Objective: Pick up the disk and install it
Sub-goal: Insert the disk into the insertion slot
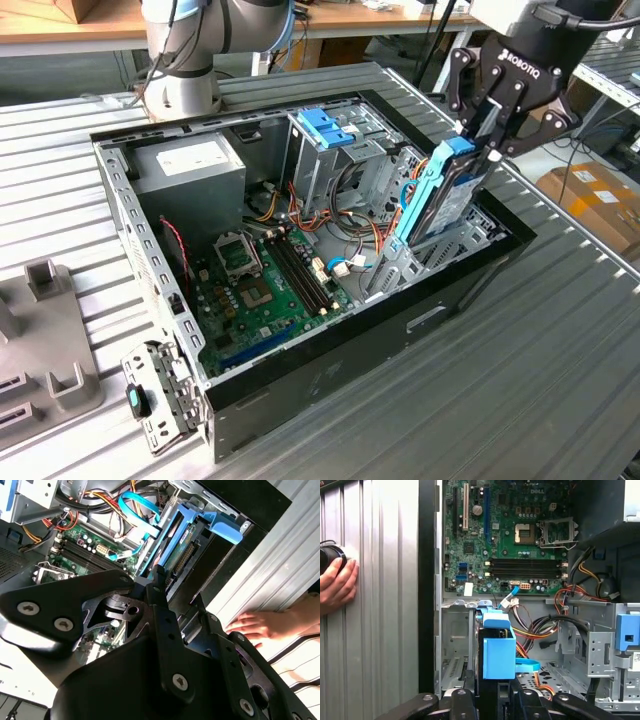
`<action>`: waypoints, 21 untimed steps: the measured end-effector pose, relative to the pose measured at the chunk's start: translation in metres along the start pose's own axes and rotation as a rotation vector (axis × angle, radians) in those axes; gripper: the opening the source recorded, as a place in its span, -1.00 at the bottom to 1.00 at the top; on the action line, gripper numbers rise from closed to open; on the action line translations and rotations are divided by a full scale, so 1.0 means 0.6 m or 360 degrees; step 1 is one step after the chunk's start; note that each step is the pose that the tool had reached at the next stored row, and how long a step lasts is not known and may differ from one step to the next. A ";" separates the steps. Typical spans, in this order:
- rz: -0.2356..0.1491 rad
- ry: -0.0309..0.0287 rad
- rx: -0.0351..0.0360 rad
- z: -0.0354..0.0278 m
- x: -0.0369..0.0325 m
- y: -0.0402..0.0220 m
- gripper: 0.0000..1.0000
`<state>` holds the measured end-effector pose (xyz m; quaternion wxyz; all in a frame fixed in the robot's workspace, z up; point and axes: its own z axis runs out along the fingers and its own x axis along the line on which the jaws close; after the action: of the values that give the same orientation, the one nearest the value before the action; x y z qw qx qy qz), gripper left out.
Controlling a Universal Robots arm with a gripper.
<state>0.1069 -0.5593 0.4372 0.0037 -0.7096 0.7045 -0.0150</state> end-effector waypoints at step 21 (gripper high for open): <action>0.0000 0.00001 0.0000 0.077 -0.001 -0.003 -0.30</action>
<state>0.1096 -0.5593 0.3908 0.0037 -0.7096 0.7045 -0.0150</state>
